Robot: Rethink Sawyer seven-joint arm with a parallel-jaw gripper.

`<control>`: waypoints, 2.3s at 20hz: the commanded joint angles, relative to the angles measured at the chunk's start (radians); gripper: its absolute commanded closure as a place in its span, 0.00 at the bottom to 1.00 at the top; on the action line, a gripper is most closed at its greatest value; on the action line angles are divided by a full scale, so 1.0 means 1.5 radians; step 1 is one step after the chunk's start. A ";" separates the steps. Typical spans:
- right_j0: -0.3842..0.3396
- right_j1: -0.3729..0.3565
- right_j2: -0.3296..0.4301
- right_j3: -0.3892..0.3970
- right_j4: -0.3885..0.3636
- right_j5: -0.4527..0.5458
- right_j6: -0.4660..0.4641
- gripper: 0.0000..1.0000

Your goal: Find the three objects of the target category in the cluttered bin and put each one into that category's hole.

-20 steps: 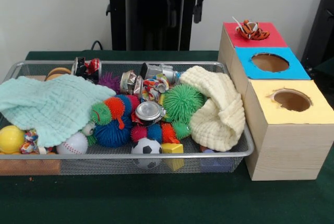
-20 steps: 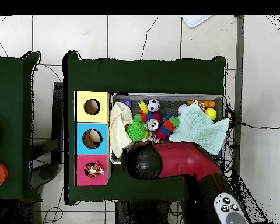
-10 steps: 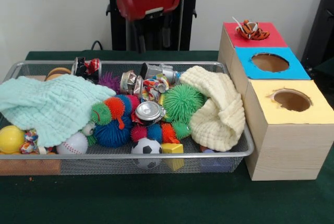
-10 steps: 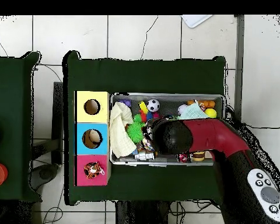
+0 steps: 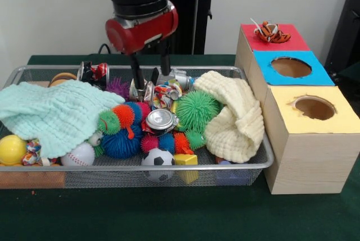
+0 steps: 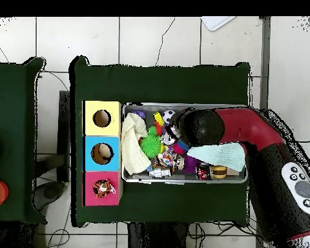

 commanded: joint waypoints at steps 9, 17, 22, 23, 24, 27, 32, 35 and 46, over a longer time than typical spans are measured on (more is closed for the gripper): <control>-0.055 0.060 -0.022 -0.076 -0.134 0.072 -0.252 0.00; -0.094 0.111 -0.023 -0.093 -0.178 0.055 -0.260 0.00; -0.126 0.174 -0.014 -0.102 -0.209 0.003 -0.269 0.00; -0.132 0.189 -0.015 -0.108 -0.217 -0.004 -0.273 0.00; -0.138 0.204 -0.016 -0.115 -0.225 -0.010 -0.277 0.00; -0.136 0.240 -0.028 -0.139 -0.249 -0.004 -0.267 0.00; -0.088 0.234 -0.084 -0.160 -0.304 0.056 -0.214 0.00; -0.076 0.235 -0.099 -0.162 -0.303 0.076 -0.196 1.00; -0.024 0.092 -0.113 -0.031 -0.206 0.088 -0.072 1.00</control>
